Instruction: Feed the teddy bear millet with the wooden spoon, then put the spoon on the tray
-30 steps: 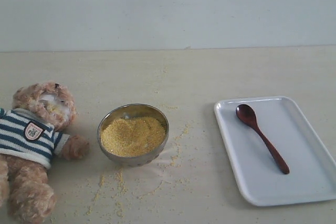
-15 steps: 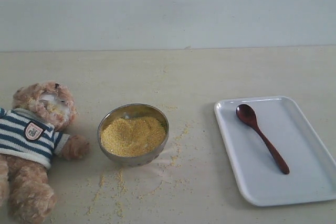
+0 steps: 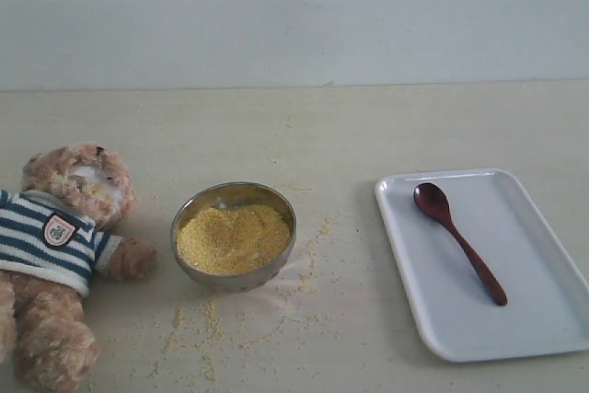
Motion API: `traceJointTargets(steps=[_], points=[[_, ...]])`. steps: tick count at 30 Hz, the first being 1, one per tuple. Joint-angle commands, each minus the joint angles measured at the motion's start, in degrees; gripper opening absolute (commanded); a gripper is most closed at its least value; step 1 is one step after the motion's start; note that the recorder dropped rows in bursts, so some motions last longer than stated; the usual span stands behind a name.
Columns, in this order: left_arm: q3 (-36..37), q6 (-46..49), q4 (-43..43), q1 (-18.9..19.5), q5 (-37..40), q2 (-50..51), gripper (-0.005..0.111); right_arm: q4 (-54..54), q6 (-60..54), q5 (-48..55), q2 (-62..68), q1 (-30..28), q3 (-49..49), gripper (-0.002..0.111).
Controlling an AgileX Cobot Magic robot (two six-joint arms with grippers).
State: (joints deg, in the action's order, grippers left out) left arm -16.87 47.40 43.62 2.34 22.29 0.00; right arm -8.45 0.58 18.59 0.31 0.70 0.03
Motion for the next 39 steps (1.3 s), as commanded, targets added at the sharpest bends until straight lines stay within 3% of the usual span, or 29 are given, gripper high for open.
traceJointTargets(steps=[1,19,22,24,25,28,30,36,37,39], points=[[0.4,-0.5,0.5,-0.3,0.0,0.0,0.005,-1.9,1.6,0.1,-0.3,-0.2,0.0,0.000],[0.4,-0.5,0.3,-0.3,0.0,0.0,0.005,-0.9,4.0,-0.1,-0.3,-0.2,0.0,0.000],[0.4,-1.4,-6.3,-0.3,0.0,0.0,0.005,-0.9,4.0,-0.1,-0.3,-0.2,0.0,0.000],[0.4,-7.9,-19.2,-0.2,0.0,0.0,0.005,-0.9,4.0,-0.1,-0.3,-0.2,0.0,0.000],[0.4,-16.0,-24.5,-0.1,0.0,0.0,0.005,-0.9,4.0,-0.1,-0.3,-0.2,0.0,0.000],[1.0,-37.8,-35.0,-0.1,1.2,0.0,0.005,-0.9,4.0,-0.1,-0.3,-0.2,0.0,0.000],[3.3,-48.9,-39.7,-0.1,-1.9,0.0,0.005,-0.9,4.0,-0.1,-0.3,-0.2,0.0,0.000],[16.9,-58.1,-42.9,-0.1,-19.2,0.0,0.005,-0.9,4.0,-0.1,-0.3,-0.2,0.0,0.000],[16.9,-58.1,-42.9,-0.1,-20.5,0.0,0.005,-0.9,4.0,0.1,-0.3,-0.2,0.0,0.000],[16.9,-57.8,-42.9,-0.1,-15.4,0.0,0.005,-0.9,4.0,0.2,-0.3,-0.2,0.0,0.000]])
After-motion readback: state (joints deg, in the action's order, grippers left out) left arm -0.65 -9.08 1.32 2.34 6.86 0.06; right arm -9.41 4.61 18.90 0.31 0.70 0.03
